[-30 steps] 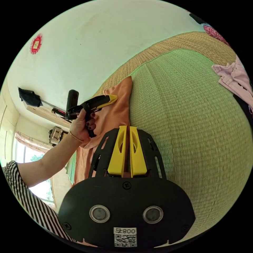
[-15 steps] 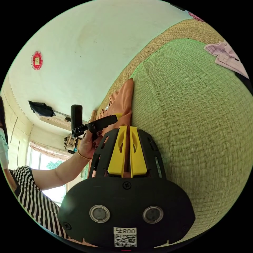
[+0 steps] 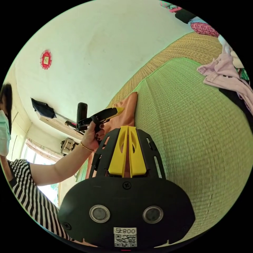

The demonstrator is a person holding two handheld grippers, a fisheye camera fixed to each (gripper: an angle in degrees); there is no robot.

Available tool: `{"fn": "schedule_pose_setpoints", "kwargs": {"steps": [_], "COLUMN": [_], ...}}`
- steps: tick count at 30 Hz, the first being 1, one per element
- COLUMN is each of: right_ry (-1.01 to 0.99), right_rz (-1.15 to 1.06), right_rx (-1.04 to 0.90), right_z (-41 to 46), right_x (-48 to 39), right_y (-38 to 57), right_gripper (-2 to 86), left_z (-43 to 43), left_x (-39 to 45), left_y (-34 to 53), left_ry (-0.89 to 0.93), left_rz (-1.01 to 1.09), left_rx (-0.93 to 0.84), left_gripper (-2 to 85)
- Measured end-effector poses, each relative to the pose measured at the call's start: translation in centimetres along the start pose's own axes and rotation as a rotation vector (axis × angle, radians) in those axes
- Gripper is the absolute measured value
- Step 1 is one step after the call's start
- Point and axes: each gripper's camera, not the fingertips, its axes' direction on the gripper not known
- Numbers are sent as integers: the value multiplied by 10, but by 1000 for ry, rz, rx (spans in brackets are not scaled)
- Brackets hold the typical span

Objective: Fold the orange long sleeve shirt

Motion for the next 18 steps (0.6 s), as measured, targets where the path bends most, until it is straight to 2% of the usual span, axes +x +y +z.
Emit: {"fn": "schedule_pose_setpoints", "kwargs": {"steps": [2,6,12,13,18], "right_ry": [36,229,318,361,437], "right_rz": [-75,-218,-294,-327,-387], "right_rx": [-60,-277,-277,-292,-351], "right_z": [15,82,86,91,97], "right_x": [-24,-56,-90,-100,-126], "right_y": [-13,-29,-33,-34,-52], "right_gripper": [0,0,1,1,1], "left_z": [24,31,26,38,50], "left_x": [-8,-13,-19,-24,-38], "left_y": [-2,6,24,27,46], "left_ry": [-40,-13,-89,-86,-46], "left_rz": [-34,-45,-47,-52,-63], "left_rx": [-62,-35,-2,-45,-37], "left_gripper": [9,4,2,2,1]}}
